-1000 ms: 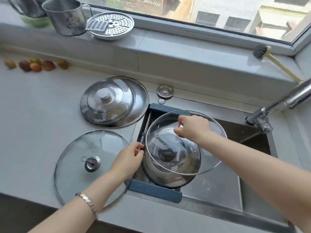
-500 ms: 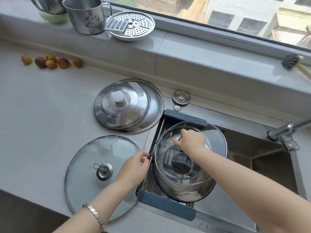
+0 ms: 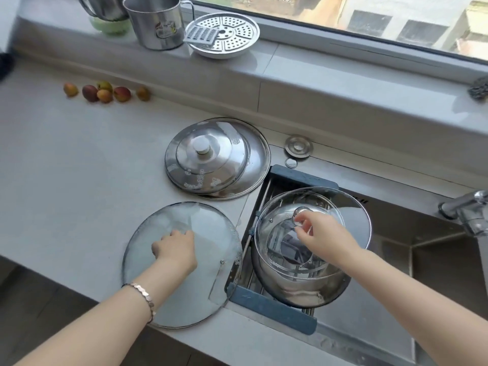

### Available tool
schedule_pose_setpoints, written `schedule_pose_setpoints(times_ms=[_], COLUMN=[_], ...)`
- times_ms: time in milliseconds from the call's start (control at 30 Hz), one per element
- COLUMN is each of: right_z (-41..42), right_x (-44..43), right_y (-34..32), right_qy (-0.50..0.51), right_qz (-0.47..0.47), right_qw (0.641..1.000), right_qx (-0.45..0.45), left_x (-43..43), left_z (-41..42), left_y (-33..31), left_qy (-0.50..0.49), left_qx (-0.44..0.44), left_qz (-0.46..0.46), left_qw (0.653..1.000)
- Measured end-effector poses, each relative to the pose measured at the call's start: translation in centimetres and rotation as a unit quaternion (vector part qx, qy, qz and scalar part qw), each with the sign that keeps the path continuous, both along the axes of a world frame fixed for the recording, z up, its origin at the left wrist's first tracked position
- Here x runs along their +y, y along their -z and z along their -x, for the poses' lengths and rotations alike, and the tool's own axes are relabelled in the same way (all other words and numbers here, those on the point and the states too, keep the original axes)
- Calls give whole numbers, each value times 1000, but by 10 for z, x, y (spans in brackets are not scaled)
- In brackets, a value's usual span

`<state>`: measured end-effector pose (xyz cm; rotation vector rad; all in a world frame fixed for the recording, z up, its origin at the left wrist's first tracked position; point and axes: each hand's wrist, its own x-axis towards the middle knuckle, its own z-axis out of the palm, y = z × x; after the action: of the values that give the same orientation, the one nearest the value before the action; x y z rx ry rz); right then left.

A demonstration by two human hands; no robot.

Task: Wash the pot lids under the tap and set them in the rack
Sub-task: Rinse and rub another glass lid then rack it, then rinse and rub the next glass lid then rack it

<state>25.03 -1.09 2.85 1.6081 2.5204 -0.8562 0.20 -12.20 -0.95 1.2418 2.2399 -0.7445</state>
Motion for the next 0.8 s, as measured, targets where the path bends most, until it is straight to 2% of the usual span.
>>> schedule_pose_setpoints(times_ms=[300,467,600,733,800], right_z=[0,8,17,19,12], right_x=[-24,-33,-42,-43,-40], right_y=[1,-1,-1,-3,-9], right_qy=[-9,-22,-1,70,189], right_qz=[26,32,48,126,232], right_qw=[999,999,997,987,948], right_qx=[22,29,66,67,109], left_x=[0,-5,-9,-4,0], left_z=[6,5,-3,-35,-58], left_y=[-9,-18,-37,-85,-108], left_qy=[-85,-23,35,64,88], left_qx=[-59,-57,-54,-61,-75], left_qz=[-11,-11,-70,-123,-145], left_qw=[995,998,995,988,983])
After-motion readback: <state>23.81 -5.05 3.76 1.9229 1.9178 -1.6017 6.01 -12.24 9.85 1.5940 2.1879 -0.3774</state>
